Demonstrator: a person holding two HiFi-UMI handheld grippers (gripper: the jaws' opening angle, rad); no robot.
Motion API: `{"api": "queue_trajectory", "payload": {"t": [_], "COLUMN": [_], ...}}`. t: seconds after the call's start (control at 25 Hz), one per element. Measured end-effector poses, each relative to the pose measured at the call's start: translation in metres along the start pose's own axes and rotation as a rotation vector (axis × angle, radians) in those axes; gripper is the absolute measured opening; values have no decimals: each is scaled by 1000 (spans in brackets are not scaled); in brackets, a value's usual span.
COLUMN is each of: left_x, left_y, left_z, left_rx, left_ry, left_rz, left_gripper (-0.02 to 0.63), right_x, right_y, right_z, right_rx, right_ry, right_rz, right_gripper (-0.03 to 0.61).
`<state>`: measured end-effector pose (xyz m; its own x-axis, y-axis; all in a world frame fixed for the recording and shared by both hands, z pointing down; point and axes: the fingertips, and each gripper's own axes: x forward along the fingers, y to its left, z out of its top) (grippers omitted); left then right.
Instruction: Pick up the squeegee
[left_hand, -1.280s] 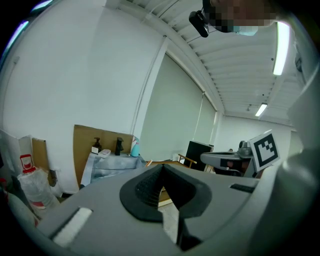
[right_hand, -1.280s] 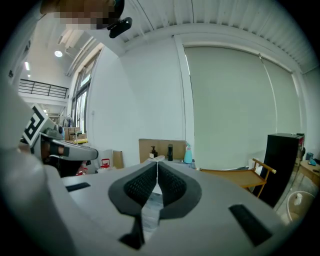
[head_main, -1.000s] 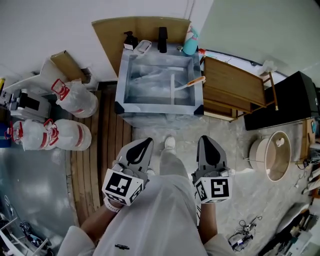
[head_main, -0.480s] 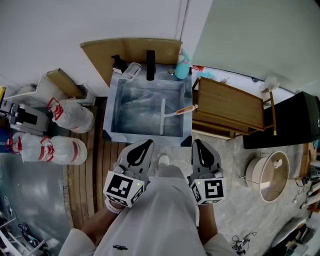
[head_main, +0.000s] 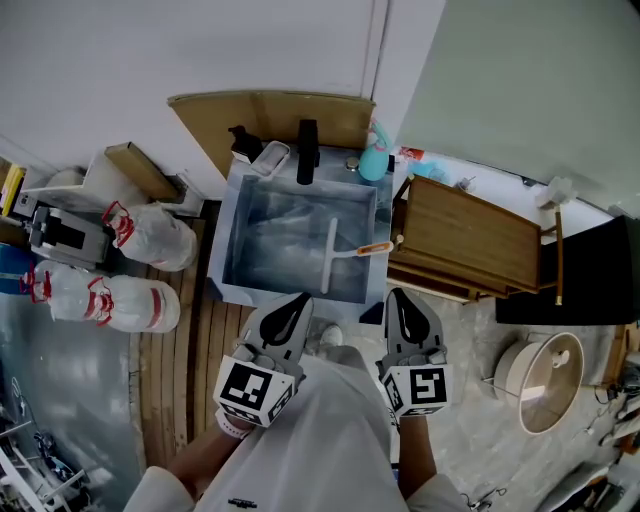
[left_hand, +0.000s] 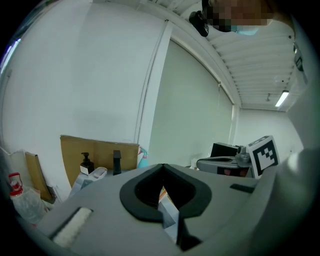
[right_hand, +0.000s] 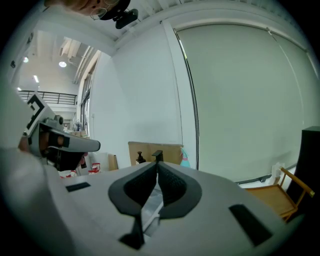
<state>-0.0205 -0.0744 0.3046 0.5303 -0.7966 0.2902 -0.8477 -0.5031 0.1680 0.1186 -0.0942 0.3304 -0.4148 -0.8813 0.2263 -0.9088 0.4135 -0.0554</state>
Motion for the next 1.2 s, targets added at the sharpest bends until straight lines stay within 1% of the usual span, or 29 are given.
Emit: {"api": "queue_trajectory", "payload": {"t": [0.28, 0.52, 0.76, 0.96, 1.12, 1.2], "left_x": [12, 20, 36, 52, 63, 70], "left_y": [1, 0, 1, 8, 15, 20], "left_z": [9, 14, 5, -4, -14, -23], "left_rx": [22, 13, 5, -12, 14, 14], "left_ry": [-12, -28, -6, 23, 60, 78], "left_rz": [7, 7, 6, 5, 4, 5], "left_gripper": [5, 5, 5, 5, 5, 5], "right_x": [7, 15, 27, 46, 62, 72], "right_y": [-8, -13, -12, -20, -31, -37], "right_z": [-1, 5, 6, -4, -19, -31], "right_rx": [30, 37, 53, 75, 102, 116], "right_ry": [12, 3, 12, 28, 51, 71], "right_rz": [-1, 9, 20, 19, -14, -30], "right_gripper": [8, 8, 8, 8, 9, 9]}}
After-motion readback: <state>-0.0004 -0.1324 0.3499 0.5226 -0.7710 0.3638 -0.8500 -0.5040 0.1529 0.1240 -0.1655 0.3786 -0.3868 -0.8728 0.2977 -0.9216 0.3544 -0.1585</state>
